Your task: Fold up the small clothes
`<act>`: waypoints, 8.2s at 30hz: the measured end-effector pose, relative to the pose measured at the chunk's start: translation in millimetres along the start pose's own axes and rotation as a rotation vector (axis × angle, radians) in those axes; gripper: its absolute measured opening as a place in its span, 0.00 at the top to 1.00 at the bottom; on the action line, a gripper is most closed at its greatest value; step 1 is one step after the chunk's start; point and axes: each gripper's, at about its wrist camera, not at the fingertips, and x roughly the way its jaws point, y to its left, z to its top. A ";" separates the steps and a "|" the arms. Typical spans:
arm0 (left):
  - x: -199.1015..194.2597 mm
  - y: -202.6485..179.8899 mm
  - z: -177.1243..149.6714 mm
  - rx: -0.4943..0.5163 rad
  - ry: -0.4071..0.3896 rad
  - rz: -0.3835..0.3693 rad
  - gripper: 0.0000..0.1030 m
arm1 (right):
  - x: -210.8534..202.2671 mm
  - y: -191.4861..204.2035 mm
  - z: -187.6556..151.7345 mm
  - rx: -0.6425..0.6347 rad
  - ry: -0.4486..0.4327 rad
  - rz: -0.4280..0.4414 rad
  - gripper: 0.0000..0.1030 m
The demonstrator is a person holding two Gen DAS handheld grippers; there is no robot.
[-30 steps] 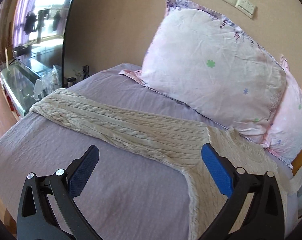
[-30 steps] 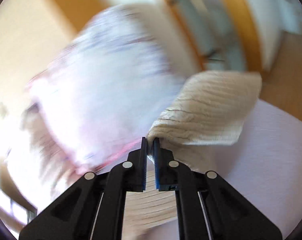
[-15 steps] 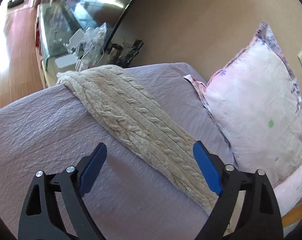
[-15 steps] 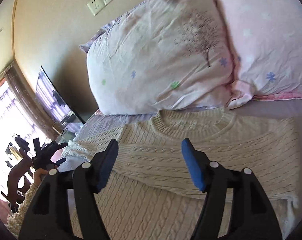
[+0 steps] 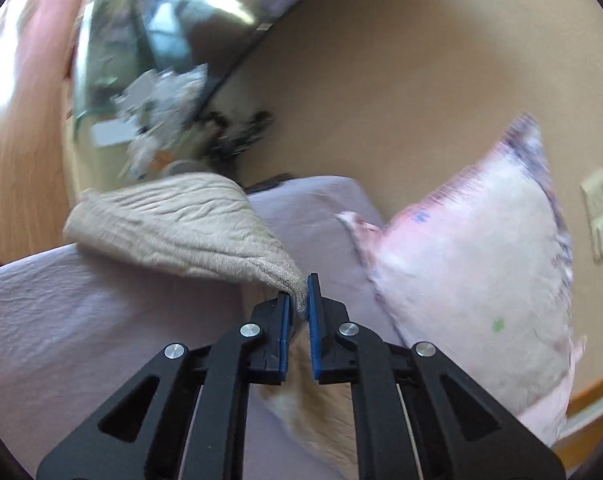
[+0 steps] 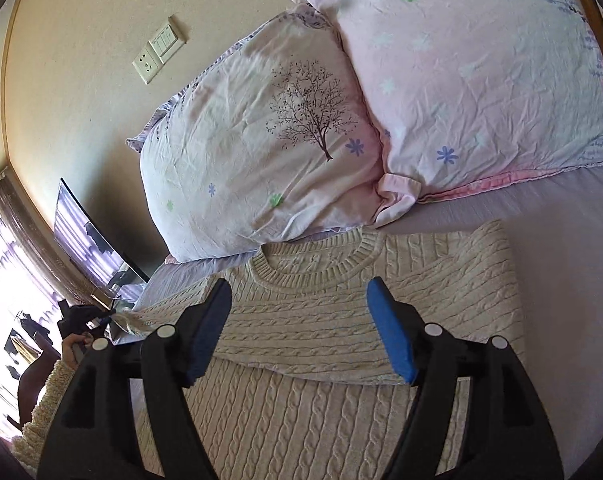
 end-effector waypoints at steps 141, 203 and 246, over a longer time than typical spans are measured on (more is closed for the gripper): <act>128.8 -280.3 -362.4 0.552 0.863 -0.448 0.20 | 9.2 -202.5 17.4 0.481 0.234 -0.053 0.15; -5.9 -151.0 -356.7 1.077 0.388 0.055 0.01 | 23.1 31.4 -136.5 -0.250 0.316 -0.458 0.02; -5.9 -151.3 -356.9 1.076 0.387 0.055 0.01 | 21.5 33.1 -137.9 -0.251 0.304 -0.466 0.02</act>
